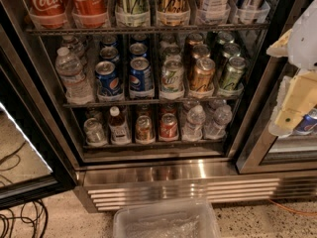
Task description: Pick redbull can from top shelf of fridge
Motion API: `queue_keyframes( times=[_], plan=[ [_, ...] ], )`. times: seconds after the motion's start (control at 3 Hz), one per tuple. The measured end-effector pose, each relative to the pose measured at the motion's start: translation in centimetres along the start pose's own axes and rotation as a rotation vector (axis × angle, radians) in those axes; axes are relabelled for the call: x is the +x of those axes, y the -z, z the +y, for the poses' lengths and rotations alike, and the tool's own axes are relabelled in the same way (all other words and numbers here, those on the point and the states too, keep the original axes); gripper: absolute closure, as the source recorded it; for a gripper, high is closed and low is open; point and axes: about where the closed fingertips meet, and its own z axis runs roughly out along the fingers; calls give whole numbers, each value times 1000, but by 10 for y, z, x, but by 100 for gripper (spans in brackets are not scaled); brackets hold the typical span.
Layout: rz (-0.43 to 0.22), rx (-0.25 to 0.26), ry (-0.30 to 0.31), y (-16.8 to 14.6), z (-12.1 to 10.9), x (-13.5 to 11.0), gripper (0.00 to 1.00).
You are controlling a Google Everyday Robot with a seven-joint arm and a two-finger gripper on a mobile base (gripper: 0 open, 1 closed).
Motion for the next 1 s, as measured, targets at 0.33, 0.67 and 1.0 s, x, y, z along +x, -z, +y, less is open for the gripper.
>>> queue_keyframes(
  times=[0.33,0.67,1.0],
  plan=[
    [0,0,0,0,0,0,0],
    [-18,8,-8,-1,-2,-5,0],
    [-101,37,-121,-12,-9,-10,0]
  ],
)
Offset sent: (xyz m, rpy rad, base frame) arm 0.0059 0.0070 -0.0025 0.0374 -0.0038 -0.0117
